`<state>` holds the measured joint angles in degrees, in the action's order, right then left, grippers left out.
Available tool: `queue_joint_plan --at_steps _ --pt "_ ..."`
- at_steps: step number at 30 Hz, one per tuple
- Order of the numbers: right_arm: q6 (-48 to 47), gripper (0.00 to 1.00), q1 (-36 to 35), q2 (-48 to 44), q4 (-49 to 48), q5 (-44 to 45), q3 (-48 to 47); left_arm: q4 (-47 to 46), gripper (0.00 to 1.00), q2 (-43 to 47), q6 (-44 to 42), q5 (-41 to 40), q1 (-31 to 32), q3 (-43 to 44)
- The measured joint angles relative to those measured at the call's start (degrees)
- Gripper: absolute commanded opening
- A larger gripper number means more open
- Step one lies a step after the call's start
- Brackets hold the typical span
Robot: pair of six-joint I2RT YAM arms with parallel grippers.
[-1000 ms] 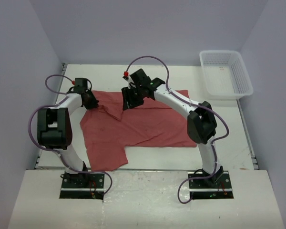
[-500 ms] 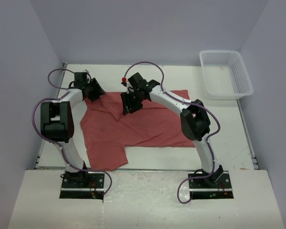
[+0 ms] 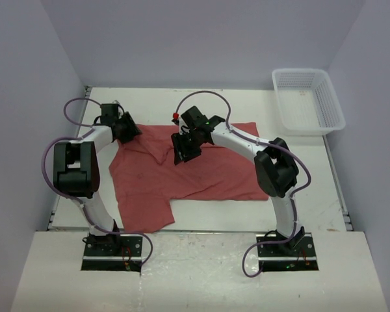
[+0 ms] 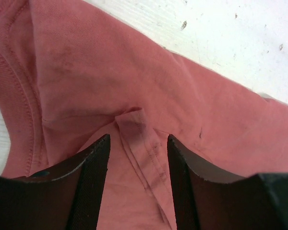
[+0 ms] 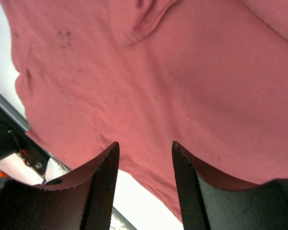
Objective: Fold and stack the t-shirts
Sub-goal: Fold the flattened tshirt in 1/3 of the way
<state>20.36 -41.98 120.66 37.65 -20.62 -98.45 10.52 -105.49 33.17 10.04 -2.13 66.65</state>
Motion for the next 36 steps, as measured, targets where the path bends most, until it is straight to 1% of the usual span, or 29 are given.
queue_joint_plan --at_steps 7,15,23,36 --pt "0.15 0.49 0.0 -2.58 -1.27 -0.02 1.64 -0.07 0.52 0.09 -1.36 -2.95 0.0 0.11" --pt "0.15 0.49 0.0 -4.39 -1.29 0.0 2.36 -1.55 0.51 -1.01 -2.23 -3.19 0.0 2.47" --pt "0.13 0.49 0.0 -5.07 -1.27 0.09 2.67 -3.21 0.5 -4.35 -2.27 -2.19 0.0 2.73" --pt "0.17 0.49 0.0 -5.07 -1.29 0.09 2.99 -5.55 0.5 -4.44 -2.14 1.92 0.0 2.67"
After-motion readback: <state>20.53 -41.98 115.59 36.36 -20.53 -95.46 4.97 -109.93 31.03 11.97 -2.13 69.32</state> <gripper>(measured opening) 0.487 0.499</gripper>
